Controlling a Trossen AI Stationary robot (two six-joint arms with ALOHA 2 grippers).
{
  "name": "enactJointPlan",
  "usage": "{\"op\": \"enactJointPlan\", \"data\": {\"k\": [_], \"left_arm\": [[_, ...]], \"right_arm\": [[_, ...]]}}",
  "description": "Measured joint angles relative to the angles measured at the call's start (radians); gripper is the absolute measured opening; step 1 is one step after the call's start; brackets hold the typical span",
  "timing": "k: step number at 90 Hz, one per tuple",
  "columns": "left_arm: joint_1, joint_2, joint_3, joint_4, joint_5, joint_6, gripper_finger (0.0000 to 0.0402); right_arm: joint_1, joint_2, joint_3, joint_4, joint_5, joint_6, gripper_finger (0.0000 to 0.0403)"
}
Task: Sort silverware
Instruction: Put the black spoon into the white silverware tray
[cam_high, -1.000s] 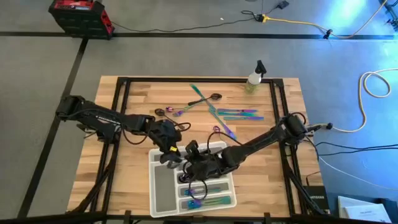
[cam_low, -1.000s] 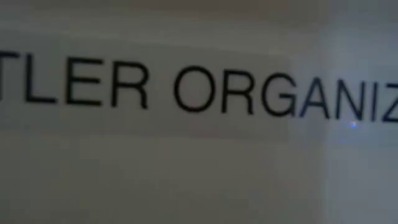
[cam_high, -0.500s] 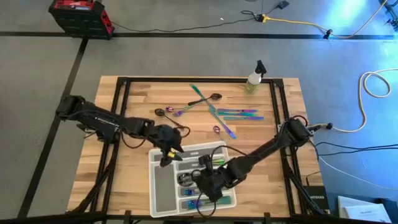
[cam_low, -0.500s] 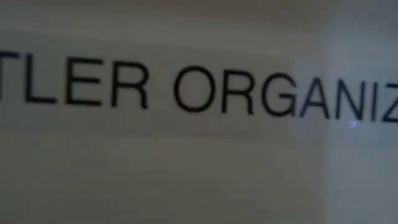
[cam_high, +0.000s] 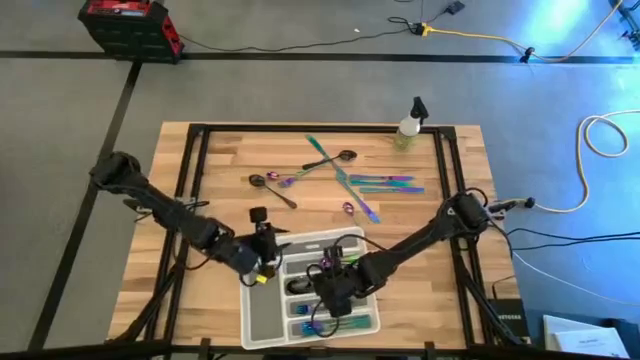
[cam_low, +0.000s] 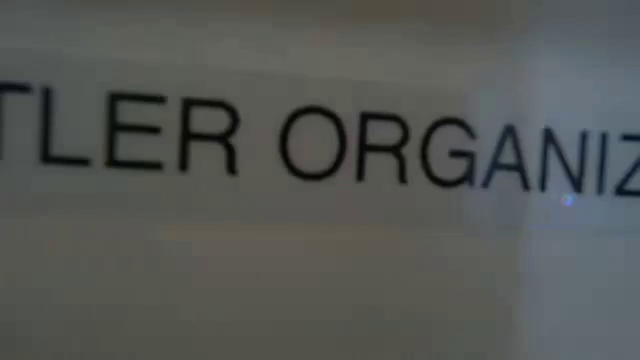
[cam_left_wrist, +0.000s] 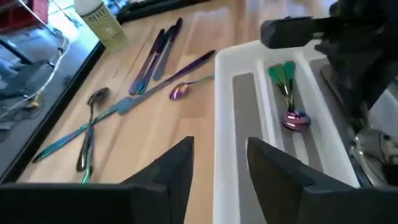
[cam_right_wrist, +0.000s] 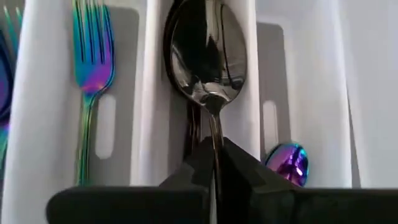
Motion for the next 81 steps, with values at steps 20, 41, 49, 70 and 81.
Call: {"op": "enactJointPlan", "data": {"k": [20, 41, 49, 70, 81], "left_arm": [[-0.029, 0.000, 0.000, -0.002, -0.016, -0.016, 0.0133], [-0.026, 0.000, 0.000, -0.001, -0.033, 0.017, 0.0133], [-0.026, 0.000, 0.000, 0.000, -0.033, 0.018, 0.0133], [-0.026, 0.000, -0.001, -0.008, -0.033, 0.017, 0.0133], [-0.026, 0.000, -0.001, -0.007, -0.032, 0.017, 0.0133]], "right_arm": [[-0.009, 0.000, -0.002, 0.016, -0.001, -0.011, 0.0000], [-0.016, 0.014, -0.002, 0.075, -0.050, -0.071, 0.0000], [-0.022, 0.032, -0.002, 0.071, -0.063, -0.096, 0.0000], [-0.041, 0.068, -0.001, 0.086, -0.070, -0.113, 0.0000], [-0.040, 0.071, 0.000, 0.087, -0.050, -0.117, 0.0000]]}}
